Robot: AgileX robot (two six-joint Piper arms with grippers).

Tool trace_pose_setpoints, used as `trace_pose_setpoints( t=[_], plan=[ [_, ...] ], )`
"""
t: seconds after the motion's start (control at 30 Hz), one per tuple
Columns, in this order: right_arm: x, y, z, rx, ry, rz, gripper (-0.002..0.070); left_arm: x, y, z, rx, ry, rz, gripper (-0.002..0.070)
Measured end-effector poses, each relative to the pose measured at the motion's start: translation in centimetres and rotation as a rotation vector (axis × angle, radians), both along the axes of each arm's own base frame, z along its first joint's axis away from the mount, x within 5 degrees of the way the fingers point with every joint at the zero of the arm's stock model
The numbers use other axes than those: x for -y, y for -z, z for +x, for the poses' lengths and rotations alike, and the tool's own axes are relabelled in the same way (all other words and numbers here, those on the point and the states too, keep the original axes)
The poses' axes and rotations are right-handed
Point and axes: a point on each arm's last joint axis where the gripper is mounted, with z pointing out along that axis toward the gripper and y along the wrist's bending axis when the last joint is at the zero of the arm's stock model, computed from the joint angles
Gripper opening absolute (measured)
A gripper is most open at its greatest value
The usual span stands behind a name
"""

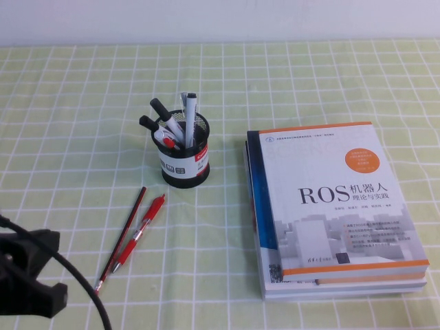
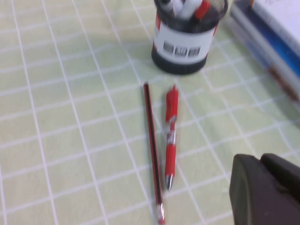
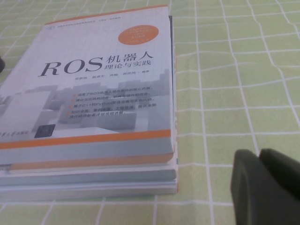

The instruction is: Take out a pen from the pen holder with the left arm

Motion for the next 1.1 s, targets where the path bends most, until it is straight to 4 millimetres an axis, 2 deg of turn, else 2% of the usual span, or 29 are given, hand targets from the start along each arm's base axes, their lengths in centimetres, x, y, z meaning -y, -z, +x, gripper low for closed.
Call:
trace_pose_setpoints(
  t=[0.4,0.57,0.8,0.97,1.1],
  plan=[
    [0.0,0.0,0.0,0.0,0.0,0.0,-0.0012,-0.3,0.6,0.1,-0.022,-0.007,0.061,0.0],
    [0.0,0.0,0.0,0.0,0.0,0.0,-0.0012,-0.3,1.5,0.0,0.077,0.014,0.04,0.0],
    [0.0,0.0,0.0,0.0,0.0,0.0,-0.0013,-2.8,4.6,-2.7,0.32,-0.1,-0.094,0.0],
    [0.0,0.0,0.0,0.0,0.0,0.0,-0.0012,-4.5,7.4,-4.7,0.456,-0.231,-0.101,0.0],
    [0.0,0.0,0.0,0.0,0.0,0.0,-0.0012,-4.9,9.1,-5.6,0.509,-0.285,-0.1,-0.0001]
  ],
)
